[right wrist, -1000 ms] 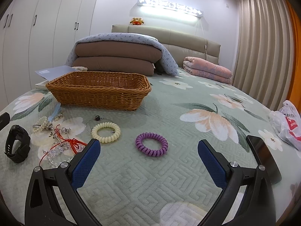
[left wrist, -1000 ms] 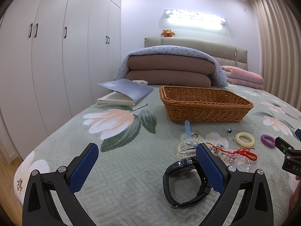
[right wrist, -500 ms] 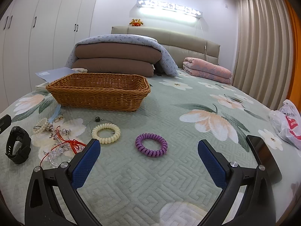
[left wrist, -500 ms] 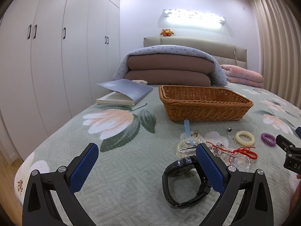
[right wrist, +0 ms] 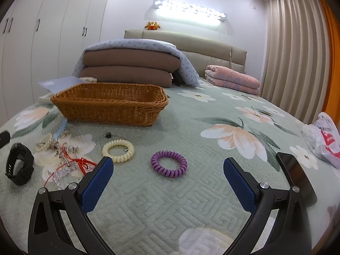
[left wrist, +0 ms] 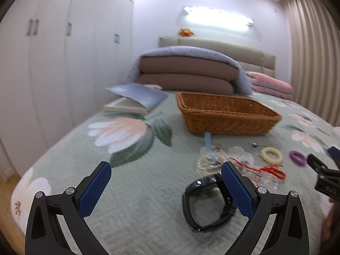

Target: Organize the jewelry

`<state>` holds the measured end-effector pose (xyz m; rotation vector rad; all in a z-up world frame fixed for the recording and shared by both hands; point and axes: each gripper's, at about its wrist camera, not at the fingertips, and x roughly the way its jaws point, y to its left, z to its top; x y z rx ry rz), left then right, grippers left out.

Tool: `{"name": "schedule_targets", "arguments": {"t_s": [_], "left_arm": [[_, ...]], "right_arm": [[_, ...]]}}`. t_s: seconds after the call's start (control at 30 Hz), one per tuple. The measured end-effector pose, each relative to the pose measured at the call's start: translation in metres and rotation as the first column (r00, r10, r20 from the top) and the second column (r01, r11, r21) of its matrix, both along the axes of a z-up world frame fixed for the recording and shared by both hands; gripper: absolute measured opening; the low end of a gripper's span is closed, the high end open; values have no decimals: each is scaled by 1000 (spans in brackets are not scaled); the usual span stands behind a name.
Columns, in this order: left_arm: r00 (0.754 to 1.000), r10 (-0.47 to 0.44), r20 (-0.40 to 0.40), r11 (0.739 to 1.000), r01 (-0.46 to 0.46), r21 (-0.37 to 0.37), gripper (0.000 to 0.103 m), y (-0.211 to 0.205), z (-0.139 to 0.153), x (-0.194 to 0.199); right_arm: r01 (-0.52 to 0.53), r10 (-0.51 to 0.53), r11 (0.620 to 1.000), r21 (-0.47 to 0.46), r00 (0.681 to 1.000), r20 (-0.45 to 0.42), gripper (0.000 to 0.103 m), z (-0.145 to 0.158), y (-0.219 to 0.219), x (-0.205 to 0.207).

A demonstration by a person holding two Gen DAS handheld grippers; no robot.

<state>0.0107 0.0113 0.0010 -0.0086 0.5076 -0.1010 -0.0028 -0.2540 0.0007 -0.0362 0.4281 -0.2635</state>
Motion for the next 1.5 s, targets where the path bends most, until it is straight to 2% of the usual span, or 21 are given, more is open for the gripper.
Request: {"name": "schedule_targets", "arguments": {"t_s": [0.13,0.17,0.2,0.33,0.37,0.4,0.47,0.5,0.57,0.67,0.77,0.87,0.97,1.0,1.03,1.1,1.17,1.23,1.3,1.5], "left_arm": [[992,-104,-75,994,101,-38,103,14,-5,2],[992,-116,-54,993,114,-32,102,14,-7,0],[990,-133,-44,991,132,-30,98,15,-9,-1],[977,-197,-77,977,189,-95,87,10,-9,-3],[975,-203,-90,976,194,-99,84,8,-9,-2],[970,-209,-122,976,198,-95,73,7,-10,1],[959,-218,-179,973,200,-111,55,7,-16,9],[954,-223,-199,971,198,-138,52,10,-19,12],[945,-230,-234,964,189,-184,51,16,-25,18],[945,-226,-235,964,182,-194,50,18,-25,18],[939,-246,-241,957,195,-217,50,18,-22,17],[933,-245,-265,959,192,-209,50,14,-25,20],[924,-244,-295,958,182,-222,50,13,-30,24],[924,-242,-297,958,178,-226,48,13,-30,23],[924,-235,-300,959,172,-223,45,11,-31,25],[923,-226,-310,963,163,-215,23,8,-33,26],[920,-222,-323,965,159,-210,15,5,-36,27],[925,-214,-313,968,158,-194,14,3,-35,25],[930,-211,-300,968,156,-196,8,4,-32,22],[940,-196,-280,972,147,-186,8,0,-29,19]], "right_arm": [[24,-26,998,64,999,29,103,3,-18,-6],[27,-29,995,94,999,22,99,4,-24,-6],[24,-25,992,121,1000,8,93,4,-29,-4],[17,-7,992,125,997,-82,87,4,-42,5],[11,1,993,119,995,-99,81,5,-46,7],[7,6,994,110,993,-118,69,5,-49,10],[5,10,996,94,987,-158,55,5,-53,21],[-12,31,995,96,980,-198,52,4,-57,31],[-51,74,993,102,968,-241,51,1,-61,47],[-51,78,994,96,948,-308,47,-7,-66,70],[-53,113,984,168,921,-373,42,-19,-74,84],[-63,125,983,171,917,-379,42,-23,-75,85],[-75,123,988,131,907,-402,41,-26,-67,90],[-80,121,990,115,904,-411,40,-27,-62,92],[-89,125,991,104,904,-410,34,-28,-59,93],[-119,144,989,85,899,-413,17,-28,-52,95],[-131,136,991,42,902,-410,14,-29,-45,94],[-141,141,990,30,906,-400,14,-28,-41,91],[-158,161,987,40,907,-389,14,-25,-39,90],[-206,224,975,89,917,-330,14,-15,-30,79]]}}
